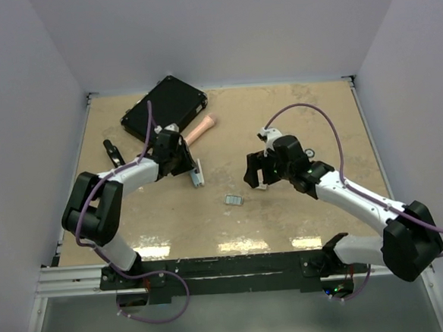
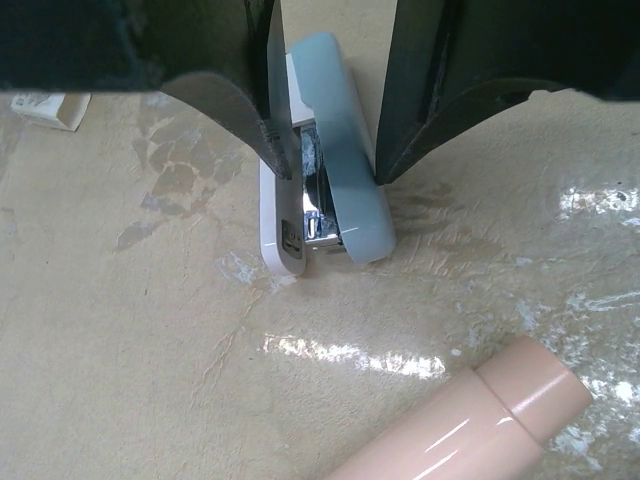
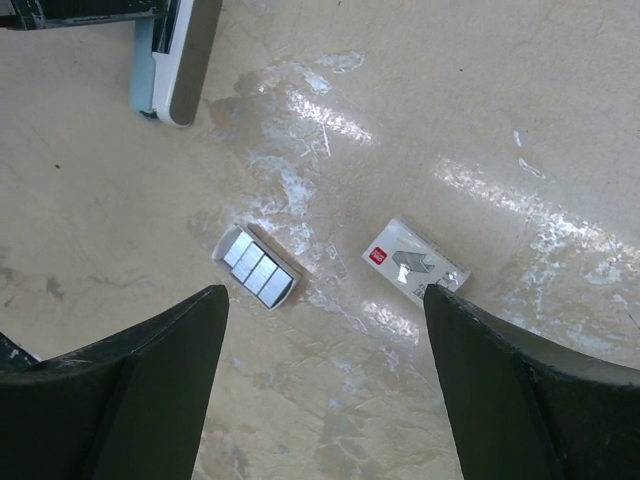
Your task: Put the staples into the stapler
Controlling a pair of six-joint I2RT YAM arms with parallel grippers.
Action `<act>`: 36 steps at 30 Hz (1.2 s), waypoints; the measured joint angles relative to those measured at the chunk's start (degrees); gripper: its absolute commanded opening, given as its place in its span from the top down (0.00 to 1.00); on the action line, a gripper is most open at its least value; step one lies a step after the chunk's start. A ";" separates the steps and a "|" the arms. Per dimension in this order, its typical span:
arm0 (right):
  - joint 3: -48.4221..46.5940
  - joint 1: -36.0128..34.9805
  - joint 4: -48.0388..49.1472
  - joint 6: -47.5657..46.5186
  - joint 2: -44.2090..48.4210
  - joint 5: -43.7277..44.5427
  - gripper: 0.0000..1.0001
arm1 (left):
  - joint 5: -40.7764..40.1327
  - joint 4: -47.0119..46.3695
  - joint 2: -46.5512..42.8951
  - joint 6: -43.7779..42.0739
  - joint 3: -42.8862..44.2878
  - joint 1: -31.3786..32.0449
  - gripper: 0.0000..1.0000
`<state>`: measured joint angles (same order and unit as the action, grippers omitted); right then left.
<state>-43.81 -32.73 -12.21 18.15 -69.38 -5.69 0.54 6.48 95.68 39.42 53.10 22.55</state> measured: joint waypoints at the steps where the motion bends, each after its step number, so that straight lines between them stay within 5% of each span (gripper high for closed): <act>1: -0.24 -0.31 0.26 0.17 -0.44 -0.07 0.17 | 0.13 0.00 0.02 0.02 -0.11 -0.02 0.56; 5: -1.62 -1.77 1.44 0.90 -2.86 -0.31 0.17 | 0.09 0.63 0.28 0.00 -0.13 -0.02 0.58; 15: -4.61 -4.42 5.97 3.80 -9.14 -2.58 0.17 | -0.48 0.52 0.87 -0.24 -0.02 -0.02 0.99; 36: -11.72 -4.76 35.52 25.14 -33.48 -16.55 0.15 | 2.45 -1.09 -11.30 -3.69 -7.30 -0.02 1.00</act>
<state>-55.53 -37.50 23.31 43.29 -102.87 -22.24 2.98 5.39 84.38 35.73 45.80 22.52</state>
